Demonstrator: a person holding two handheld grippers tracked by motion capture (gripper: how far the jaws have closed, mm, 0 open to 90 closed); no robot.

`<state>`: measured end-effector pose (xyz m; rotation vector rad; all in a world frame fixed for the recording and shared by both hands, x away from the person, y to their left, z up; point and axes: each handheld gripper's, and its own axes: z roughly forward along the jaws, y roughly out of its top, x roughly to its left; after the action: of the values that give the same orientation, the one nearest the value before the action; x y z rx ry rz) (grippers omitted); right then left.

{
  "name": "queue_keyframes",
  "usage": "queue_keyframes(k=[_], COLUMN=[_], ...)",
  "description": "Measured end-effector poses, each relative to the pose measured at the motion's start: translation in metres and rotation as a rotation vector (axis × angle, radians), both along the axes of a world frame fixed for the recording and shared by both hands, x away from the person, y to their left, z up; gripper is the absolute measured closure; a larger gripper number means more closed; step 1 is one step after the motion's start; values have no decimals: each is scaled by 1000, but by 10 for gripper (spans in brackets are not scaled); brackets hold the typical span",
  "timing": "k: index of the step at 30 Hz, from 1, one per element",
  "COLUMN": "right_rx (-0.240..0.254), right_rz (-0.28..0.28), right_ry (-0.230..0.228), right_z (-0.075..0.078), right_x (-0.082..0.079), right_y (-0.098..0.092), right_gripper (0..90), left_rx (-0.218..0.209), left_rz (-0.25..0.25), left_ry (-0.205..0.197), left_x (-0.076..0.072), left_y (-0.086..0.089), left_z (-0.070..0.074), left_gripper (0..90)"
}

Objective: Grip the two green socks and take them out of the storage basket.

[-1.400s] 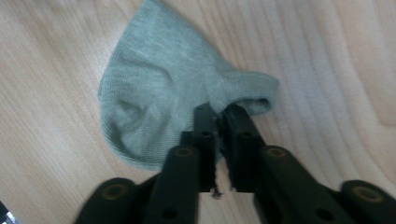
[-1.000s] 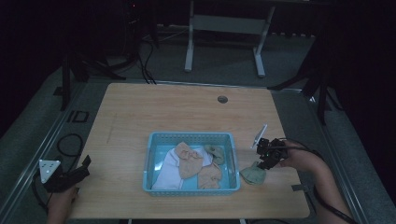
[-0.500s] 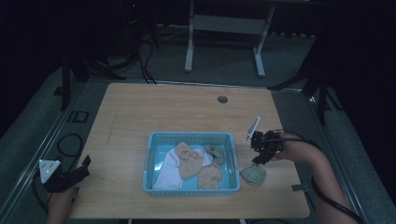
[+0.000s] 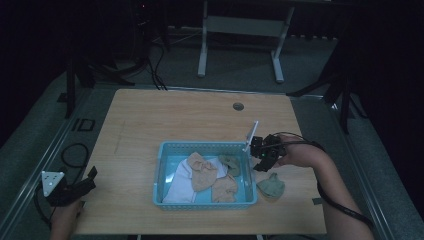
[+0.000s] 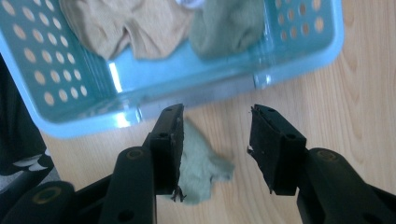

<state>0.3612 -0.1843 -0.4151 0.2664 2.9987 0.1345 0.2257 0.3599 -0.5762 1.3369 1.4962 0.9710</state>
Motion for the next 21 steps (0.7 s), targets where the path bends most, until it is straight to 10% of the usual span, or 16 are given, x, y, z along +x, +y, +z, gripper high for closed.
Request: queue_keyframes(k=[21], right_rx=[-60], right_rz=[82], right_ry=[46], right_z=[-28], right_x=[20], right_y=[58], right_gripper=[545], left_rx=[-1], left_rz=[-4], left_ry=[-1], left_x=[0], left_y=[0], left_z=[0], left_gripper=[7])
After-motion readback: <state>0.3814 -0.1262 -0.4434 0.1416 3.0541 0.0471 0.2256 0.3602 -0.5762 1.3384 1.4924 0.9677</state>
